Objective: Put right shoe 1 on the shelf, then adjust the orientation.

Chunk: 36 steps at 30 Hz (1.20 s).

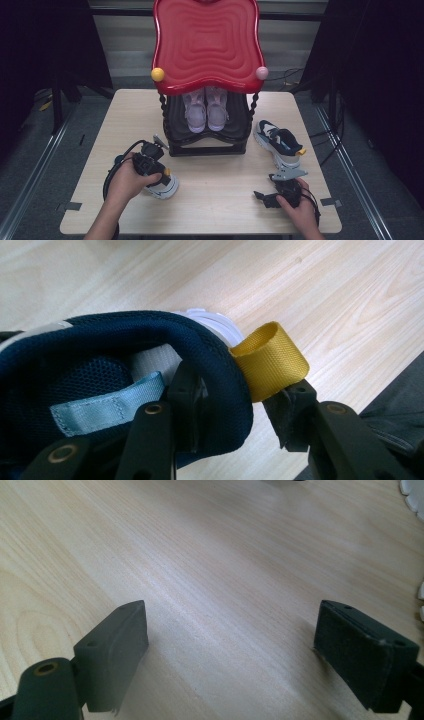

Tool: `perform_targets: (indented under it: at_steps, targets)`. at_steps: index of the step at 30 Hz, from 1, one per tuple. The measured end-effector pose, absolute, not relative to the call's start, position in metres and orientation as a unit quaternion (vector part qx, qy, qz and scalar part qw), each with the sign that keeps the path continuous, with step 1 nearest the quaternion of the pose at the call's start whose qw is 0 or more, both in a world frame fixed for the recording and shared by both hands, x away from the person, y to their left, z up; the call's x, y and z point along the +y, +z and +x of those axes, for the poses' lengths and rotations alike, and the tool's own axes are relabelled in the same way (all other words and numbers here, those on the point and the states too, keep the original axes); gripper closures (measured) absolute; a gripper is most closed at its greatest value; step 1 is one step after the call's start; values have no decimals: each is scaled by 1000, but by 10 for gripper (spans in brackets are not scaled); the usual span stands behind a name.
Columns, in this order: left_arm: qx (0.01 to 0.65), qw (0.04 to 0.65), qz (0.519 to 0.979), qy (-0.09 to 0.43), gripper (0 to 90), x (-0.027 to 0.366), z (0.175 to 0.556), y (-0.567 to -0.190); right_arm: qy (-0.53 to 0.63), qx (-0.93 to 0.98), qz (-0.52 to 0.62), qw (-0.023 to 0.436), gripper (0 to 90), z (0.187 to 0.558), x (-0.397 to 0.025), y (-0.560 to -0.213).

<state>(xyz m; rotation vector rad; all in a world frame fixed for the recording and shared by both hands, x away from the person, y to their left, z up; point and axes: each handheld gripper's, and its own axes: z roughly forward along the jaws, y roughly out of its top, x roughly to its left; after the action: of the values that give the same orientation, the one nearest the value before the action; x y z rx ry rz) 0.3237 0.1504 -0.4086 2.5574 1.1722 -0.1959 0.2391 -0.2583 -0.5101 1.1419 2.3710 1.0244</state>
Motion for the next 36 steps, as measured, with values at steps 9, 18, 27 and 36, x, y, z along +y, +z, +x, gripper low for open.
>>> perform_targets:
  at_steps: [9, 18, 27, 36]
  targets:
    - [428, 141, 889, -84, 583, 143, 329, -417, 358, 829, 399, 158, 136, 239, -258, -510]
    - [432, 132, 888, -89, 585, 143, 332, -420, 358, 829, 399, 158, 136, 239, -258, -510]
    - [435, 115, 887, -99, 591, 138, 336, -421, 358, 829, 399, 158, 136, 239, -258, -510]
    - [434, 93, 890, -103, 619, 134, 338, -425, 358, 829, 399, 158, 136, 239, -258, -510]
